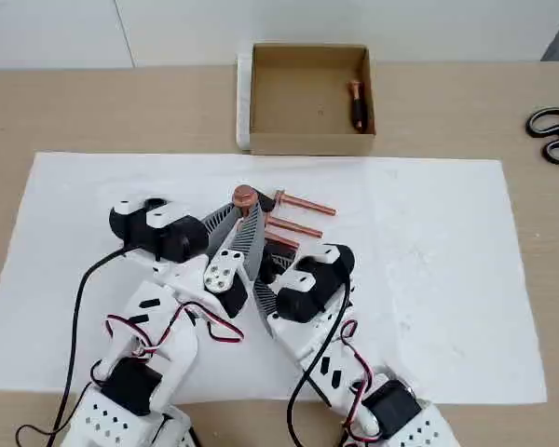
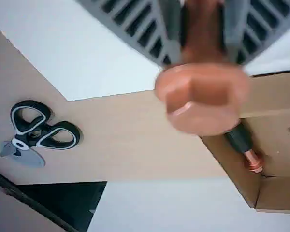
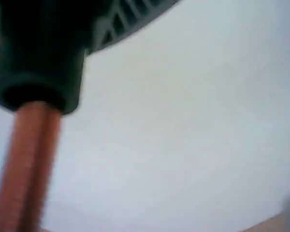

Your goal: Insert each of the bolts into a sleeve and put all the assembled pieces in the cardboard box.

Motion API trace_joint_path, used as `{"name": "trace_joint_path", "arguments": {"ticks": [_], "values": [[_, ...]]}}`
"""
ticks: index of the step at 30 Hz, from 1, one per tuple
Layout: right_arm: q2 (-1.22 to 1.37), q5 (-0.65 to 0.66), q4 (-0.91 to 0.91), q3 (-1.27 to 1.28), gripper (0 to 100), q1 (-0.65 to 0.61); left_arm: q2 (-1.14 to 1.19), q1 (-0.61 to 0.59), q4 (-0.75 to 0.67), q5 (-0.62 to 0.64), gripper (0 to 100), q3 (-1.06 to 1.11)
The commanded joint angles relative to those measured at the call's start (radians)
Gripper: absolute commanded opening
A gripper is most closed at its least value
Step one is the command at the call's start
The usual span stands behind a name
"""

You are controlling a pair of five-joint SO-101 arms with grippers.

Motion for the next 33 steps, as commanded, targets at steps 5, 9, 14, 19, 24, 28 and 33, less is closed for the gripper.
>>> {"name": "trace_joint_path", "arguments": {"ticks": [5, 9, 14, 19, 24, 28, 33], "values": [[-0.018, -0.008, -0.035, 0.008, 0.4, -0.013, 0.003, 0.026, -0.011, 0.011, 0, -0.005], [-0.018, -0.008, -0.035, 0.008, 0.4, -0.01, 0.003, 0.029, 0.095, 0.052, 0, -0.067], [-0.018, -0.008, -0.035, 0.008, 0.4, -0.01, 0.003, 0.026, 0.133, 0.072, 0, -0.099], [-0.018, -0.008, -0.033, 0.008, 0.4, -0.008, 0.003, 0.023, 0.149, 0.072, 0, -0.099], [-0.018, -0.008, -0.033, 0.008, 0.4, -0.008, 0.003, 0.028, 0.204, 0.074, 0, -0.099], [-0.018, -0.008, -0.033, 0.008, 0.4, -0.008, 0.003, 0.028, 0.213, 0.074, 0, -0.099], [-0.018, -0.008, -0.031, 0.008, 0.4, -0.008, 0.003, 0.029, 0.264, 0.071, 0, -0.101]]}}
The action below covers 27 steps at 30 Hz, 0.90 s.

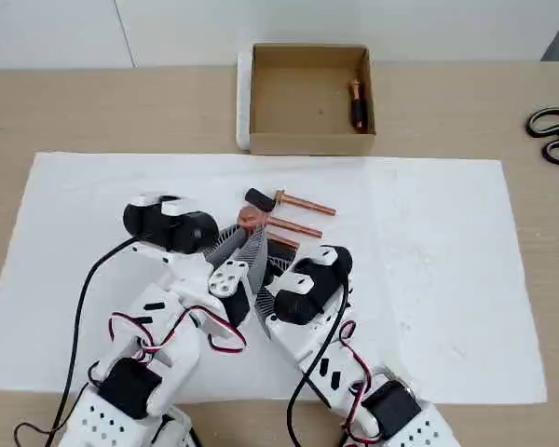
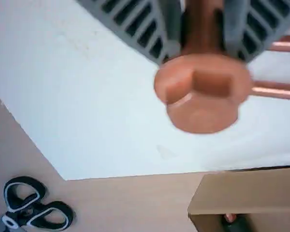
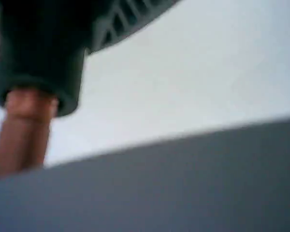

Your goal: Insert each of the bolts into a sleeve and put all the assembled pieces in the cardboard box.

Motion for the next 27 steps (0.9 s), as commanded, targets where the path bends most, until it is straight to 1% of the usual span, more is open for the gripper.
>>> {"name": "trace_joint_path", "arguments": {"ticks": [1, 11, 17, 22, 27], "values": [[-0.016, -0.008, -0.03, 0.008, 0.4, -0.001, 0.002, 0.005, 0.017, 0.003, 0, -0.045], [-0.016, -0.008, -0.027, 0.008, 0.4, -0.001, 0.002, 0.006, 0.066, 0.003, 0, -0.047], [-0.016, -0.008, -0.025, 0.008, 0.4, -0.001, 0.002, 0.006, 0.069, 0.002, 0, -0.045], [-0.016, -0.008, -0.024, 0.008, 0.4, -0.001, 0.002, 0.006, 0.117, 0.002, 0, -0.045], [-0.016, -0.008, -0.024, 0.008, 0.4, -0.001, 0.002, 0.037, 0.137, 0.002, 0, -0.045]]}}
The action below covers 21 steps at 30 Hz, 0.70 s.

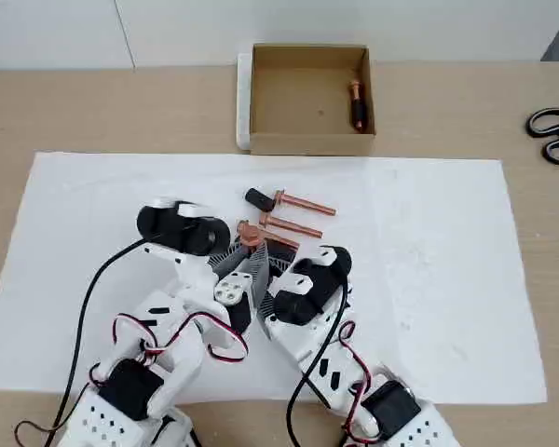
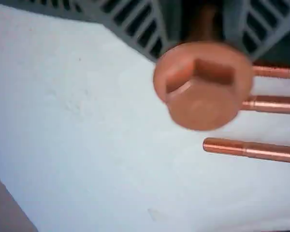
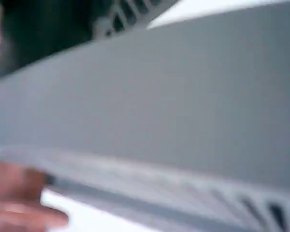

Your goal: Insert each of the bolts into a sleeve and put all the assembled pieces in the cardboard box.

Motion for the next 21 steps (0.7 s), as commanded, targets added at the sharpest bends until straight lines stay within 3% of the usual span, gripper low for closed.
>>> {"name": "trace_joint_path", "arguments": {"ticks": [1, 8, 14, 21], "values": [[-0.018, -0.008, -0.025, 0.008, 0.4, -0.001, 0.003, 0.009, 0.014, 0.002, 0, -0.041], [-0.018, -0.008, -0.025, 0.008, 0.4, -0.001, 0.005, 0.011, 0.031, 0.002, 2, -0.042], [-0.018, -0.008, -0.024, 0.008, 0.4, -0.001, 0.003, 0.006, 0.055, 0.037, 16, -0.047], [-0.018, -0.008, -0.024, 0.008, 0.4, -0.001, 0.003, 0.002, 0.112, 0.048, 17, -0.125]]}}
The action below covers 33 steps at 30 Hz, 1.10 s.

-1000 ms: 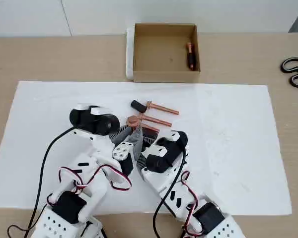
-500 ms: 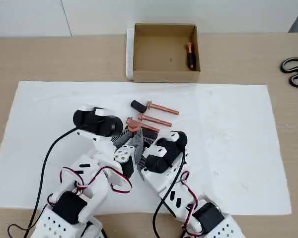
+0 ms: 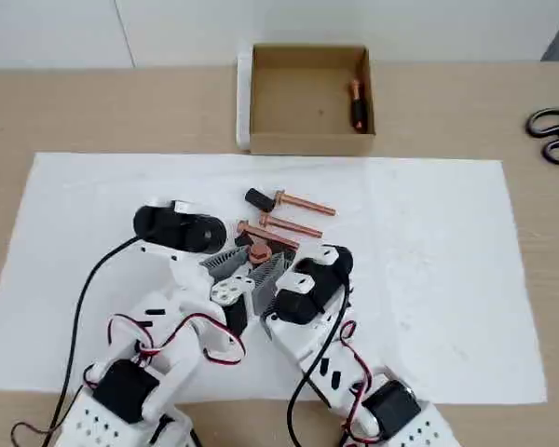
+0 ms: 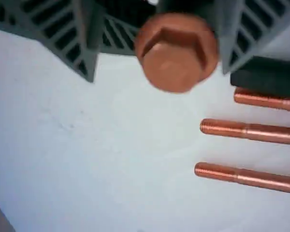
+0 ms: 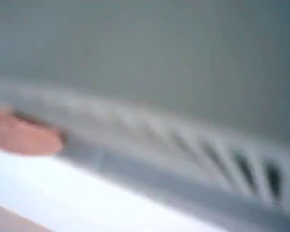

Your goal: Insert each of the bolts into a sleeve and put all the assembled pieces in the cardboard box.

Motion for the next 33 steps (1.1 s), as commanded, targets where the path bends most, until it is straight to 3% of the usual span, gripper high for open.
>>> {"name": "trace_joint_path", "arguments": {"ticks": [1, 15, 20, 27, 33], "values": [[-0.016, -0.006, -0.024, 0.008, 0.4, -0.004, 0.002, -0.008, 0.006, 0.009, 17, -0.065], [-0.016, -0.005, -0.024, 0.008, 0.4, -0.002, 0.002, -0.167, -0.002, 0.005, 17, -0.067], [-0.016, -0.003, -0.022, 0.008, 0.4, 0.007, 0.002, -0.299, -0.002, 0.008, 17, -0.061], [-0.016, 0.003, -0.025, 0.008, 0.4, 0.147, 0.003, -0.505, -0.003, 0.0, 17, -0.061], [-0.016, 0.068, -0.033, 0.0, 0.4, 0.361, 0.003, -0.698, 0.002, -0.109, 17, -0.044]]}}
